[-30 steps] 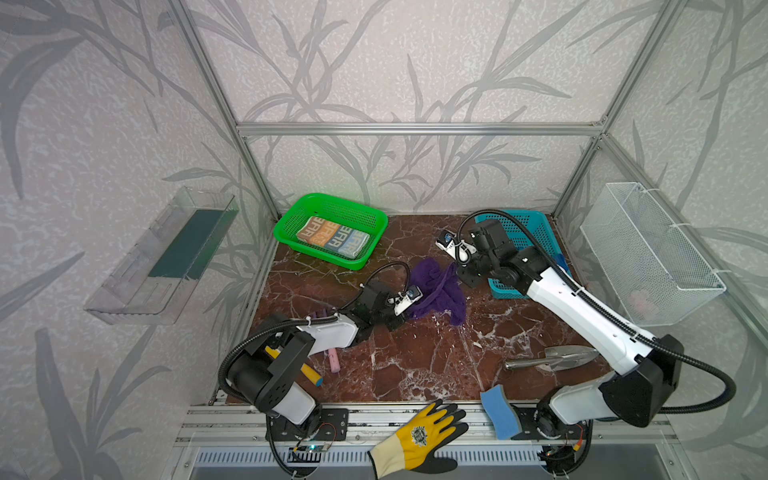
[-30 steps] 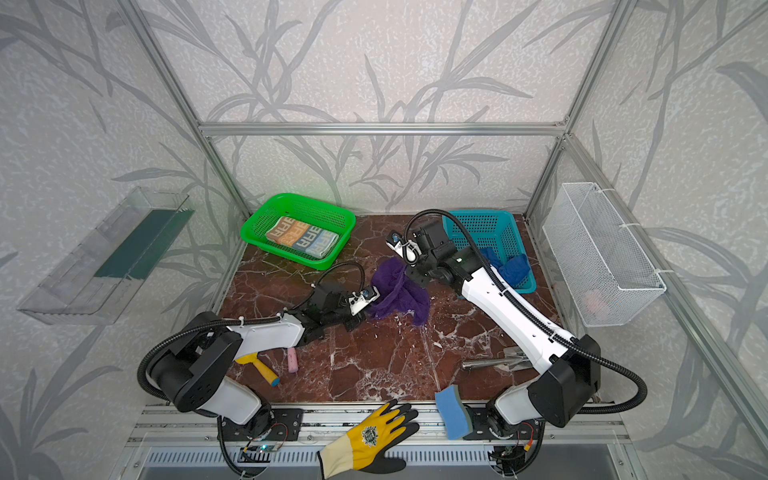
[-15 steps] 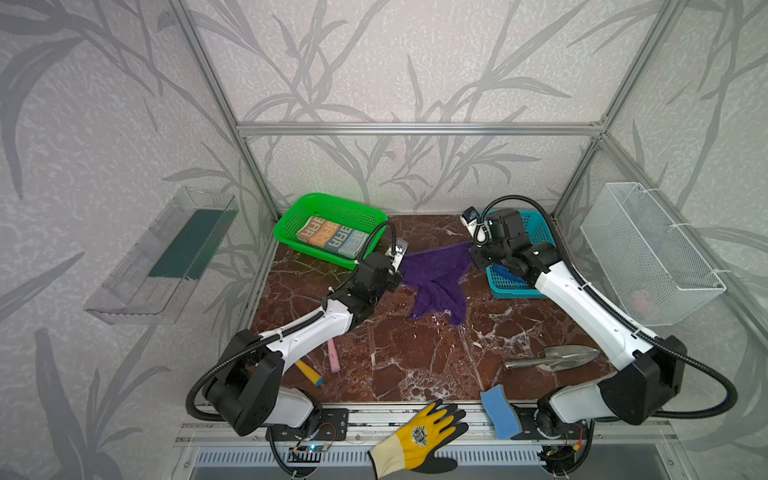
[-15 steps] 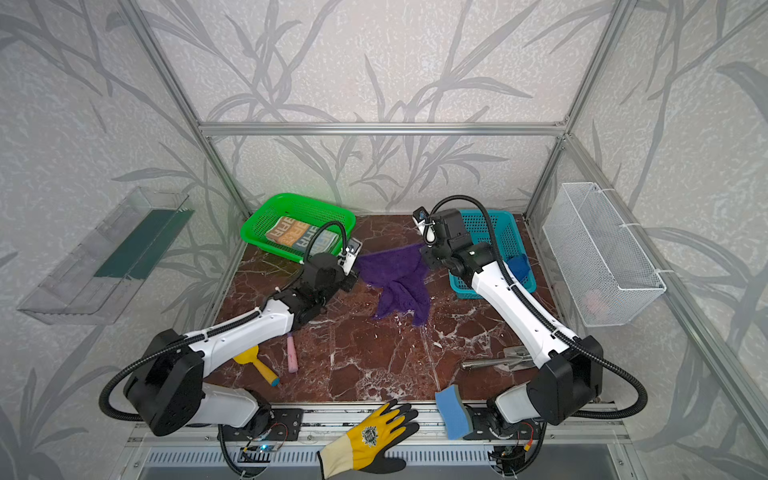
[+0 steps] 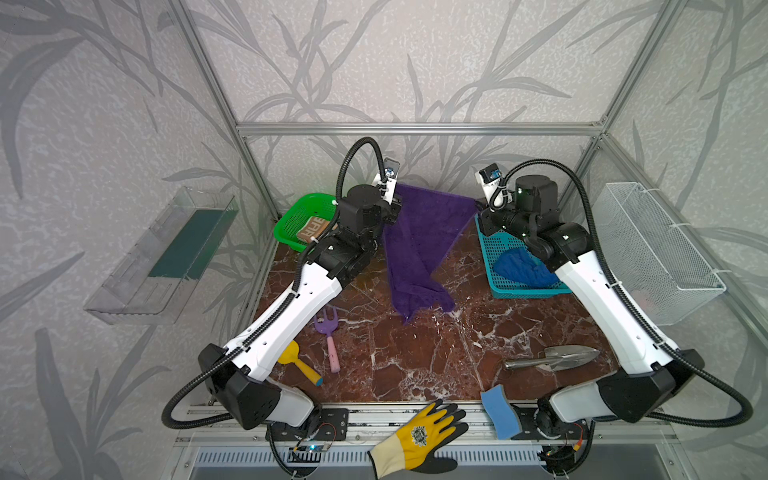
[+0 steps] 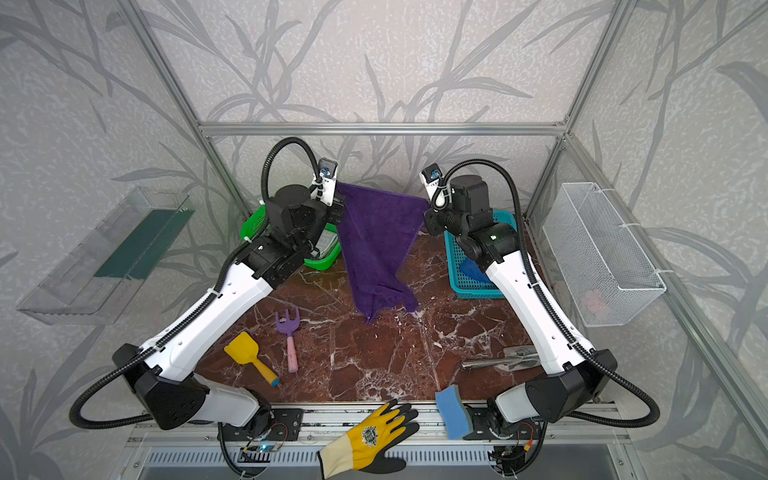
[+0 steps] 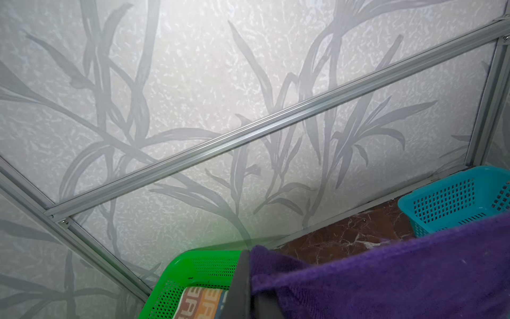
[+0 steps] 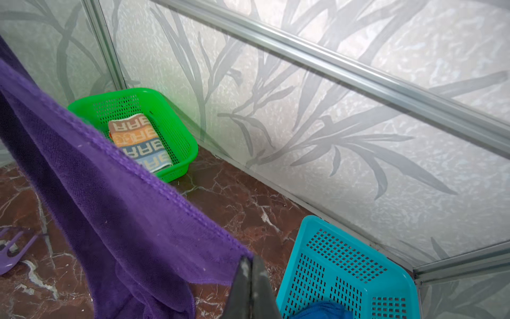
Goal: Fold and stack the towels
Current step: 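Lift the purple towel with both grippers and spread it apart between them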
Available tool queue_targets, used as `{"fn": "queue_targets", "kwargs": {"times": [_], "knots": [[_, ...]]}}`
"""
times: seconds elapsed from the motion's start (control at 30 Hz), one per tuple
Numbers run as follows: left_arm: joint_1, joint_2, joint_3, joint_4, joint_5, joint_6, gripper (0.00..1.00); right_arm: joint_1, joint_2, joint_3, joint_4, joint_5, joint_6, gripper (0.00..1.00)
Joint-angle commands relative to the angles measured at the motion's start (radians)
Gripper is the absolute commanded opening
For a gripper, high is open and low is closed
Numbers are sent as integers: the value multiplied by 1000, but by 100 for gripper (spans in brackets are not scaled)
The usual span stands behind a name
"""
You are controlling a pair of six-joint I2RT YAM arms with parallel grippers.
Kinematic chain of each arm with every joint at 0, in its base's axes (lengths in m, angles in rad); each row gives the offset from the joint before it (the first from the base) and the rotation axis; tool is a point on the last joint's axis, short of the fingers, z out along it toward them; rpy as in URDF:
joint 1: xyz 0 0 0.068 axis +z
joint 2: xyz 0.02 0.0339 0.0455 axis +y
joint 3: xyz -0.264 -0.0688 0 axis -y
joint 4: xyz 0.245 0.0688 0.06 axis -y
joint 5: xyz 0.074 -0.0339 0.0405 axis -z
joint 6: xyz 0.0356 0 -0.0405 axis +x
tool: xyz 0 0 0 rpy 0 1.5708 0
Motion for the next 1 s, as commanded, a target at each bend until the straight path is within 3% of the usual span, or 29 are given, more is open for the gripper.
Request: {"fn": "queue_targets", "kwargs": {"times": [0.0,0.27,0.7,0.97], "knots": [[4,-23,75,-110,1,17,0,-10,-56,49,12,-73,-21,0],[3,-156,81,-222,61,28,0,-27,-163,60,17,-136,-9,0],[-1,-393,81,-442,481,-184,0,-26,-378,37,-49,-359,117,0],[-1,-436,118,-456,580,-229,0,-26,-437,53,-49,-416,152,0]]}}
